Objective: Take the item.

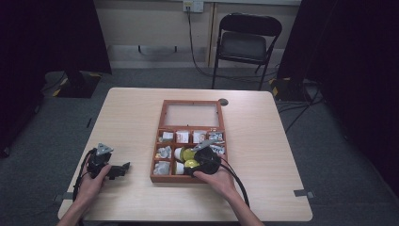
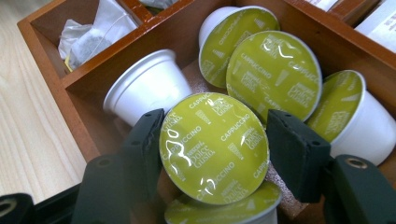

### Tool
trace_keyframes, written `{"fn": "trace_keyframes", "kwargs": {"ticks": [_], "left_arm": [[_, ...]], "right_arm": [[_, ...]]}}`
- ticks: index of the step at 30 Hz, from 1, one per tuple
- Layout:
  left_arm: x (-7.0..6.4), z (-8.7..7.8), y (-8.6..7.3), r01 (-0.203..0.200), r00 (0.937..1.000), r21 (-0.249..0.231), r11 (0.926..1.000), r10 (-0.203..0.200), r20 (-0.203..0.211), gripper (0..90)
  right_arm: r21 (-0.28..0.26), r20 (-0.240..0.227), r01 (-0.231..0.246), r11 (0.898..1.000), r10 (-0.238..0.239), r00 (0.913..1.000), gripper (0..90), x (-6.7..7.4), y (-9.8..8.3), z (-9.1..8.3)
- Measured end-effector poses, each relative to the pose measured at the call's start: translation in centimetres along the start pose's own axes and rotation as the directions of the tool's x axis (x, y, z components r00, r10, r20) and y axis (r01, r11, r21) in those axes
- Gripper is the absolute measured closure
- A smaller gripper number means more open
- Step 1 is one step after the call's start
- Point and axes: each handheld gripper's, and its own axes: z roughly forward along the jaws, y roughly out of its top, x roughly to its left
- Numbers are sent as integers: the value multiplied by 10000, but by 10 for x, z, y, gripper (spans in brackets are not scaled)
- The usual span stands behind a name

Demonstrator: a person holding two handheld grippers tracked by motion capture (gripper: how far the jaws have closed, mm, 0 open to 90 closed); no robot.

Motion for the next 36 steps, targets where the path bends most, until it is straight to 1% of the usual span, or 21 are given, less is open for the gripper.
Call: {"fn": "trace_keyframes", "kwargs": {"ticks": [2,4,6,8,15,17,21,24,27,28,29,35,36], "left_arm": [[0,0,0,-9,10000,-1,10000,9,3,0],[0,0,0,-20,10000,7,10000,20,4,0],[0,0,0,10,10000,-8,10000,-10,2,0],[0,0,0,-2,10000,-4,10000,2,3,0],[0,0,0,4,10000,-4,10000,-4,6,0],[0,0,0,-64,10000,44,10000,64,18,0],[0,0,0,-65,10000,43,10000,65,20,0],[0,0,0,-62,10000,40,10000,62,7,0],[0,0,0,-62,10000,42,10000,62,19,0],[0,0,0,4,10000,-8,10000,-4,9,0],[0,0,0,-68,10000,48,10000,68,18,0],[0,0,0,-9,10000,2,10000,9,10,0],[0,0,0,4,10000,-8,10000,-4,10,0]], "right_arm": [[29,-61,-104,9999,104,9999,383,-1,0,1],[173,-233,-136,9998,140,9996,378,-1,0,2],[319,-489,-335,9989,351,9982,377,-4,0,2],[375,-619,-512,9980,535,9966,377,-6,-1,2],[400,-677,-537,9978,563,9961,378,-6,-1,3],[396,-675,-535,9978,561,9961,378,-6,-1,3],[395,-686,-621,9973,647,9955,378,-7,-1,3],[350,-639,-636,9974,658,9958,381,-6,-1,2],[309,-596,-516,9982,533,9968,381,-5,-2,2],[295,-578,-511,9983,528,9969,381,-5,-2,2],[290,-582,-534,9982,550,9968,381,-5,-2,2],[176,-557,-539,9984,548,9969,381,-5,-1,1],[149,-569,-599,9981,607,9965,382,-5,-1,0]]}}
